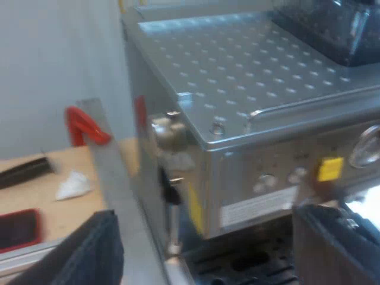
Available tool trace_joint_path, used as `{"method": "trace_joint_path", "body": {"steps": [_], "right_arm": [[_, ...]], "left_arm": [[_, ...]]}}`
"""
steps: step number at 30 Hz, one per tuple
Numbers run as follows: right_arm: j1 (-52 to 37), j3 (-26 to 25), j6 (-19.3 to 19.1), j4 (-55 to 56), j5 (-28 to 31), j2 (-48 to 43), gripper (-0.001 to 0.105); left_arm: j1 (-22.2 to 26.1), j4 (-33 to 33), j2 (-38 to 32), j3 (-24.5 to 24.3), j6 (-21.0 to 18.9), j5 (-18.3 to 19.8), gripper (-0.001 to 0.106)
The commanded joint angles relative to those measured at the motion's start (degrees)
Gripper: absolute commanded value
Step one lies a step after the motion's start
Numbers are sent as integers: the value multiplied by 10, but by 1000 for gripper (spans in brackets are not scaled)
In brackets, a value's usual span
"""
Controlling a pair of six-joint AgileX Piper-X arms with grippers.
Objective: Pour the beans into the coffee machine
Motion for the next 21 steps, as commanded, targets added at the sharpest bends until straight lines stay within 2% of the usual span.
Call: {"method": "trace_joint_path", "body": {"steps": [1,5,7,8,18,21], "right_arm": [[1,-4,-11,1,-5,-36,74],[1,2,-11,1,-5,-103,74],[1,6,-11,1,-5,-126,74],[1,17,-11,1,-5,-157,74],[1,93,-11,57,-1,-346,74],[1,95,-8,95,10,-335,74]], "left_arm": [[-1,16,-36,-3,-3,-43,63],[-1,60,-98,-3,-3,-98,63],[-1,73,-114,-3,-3,-105,63],[-1,103,-146,-3,-3,-113,63],[-1,268,-288,-3,5,-116,63],[-1,311,-323,-4,5,-116,63]]}}
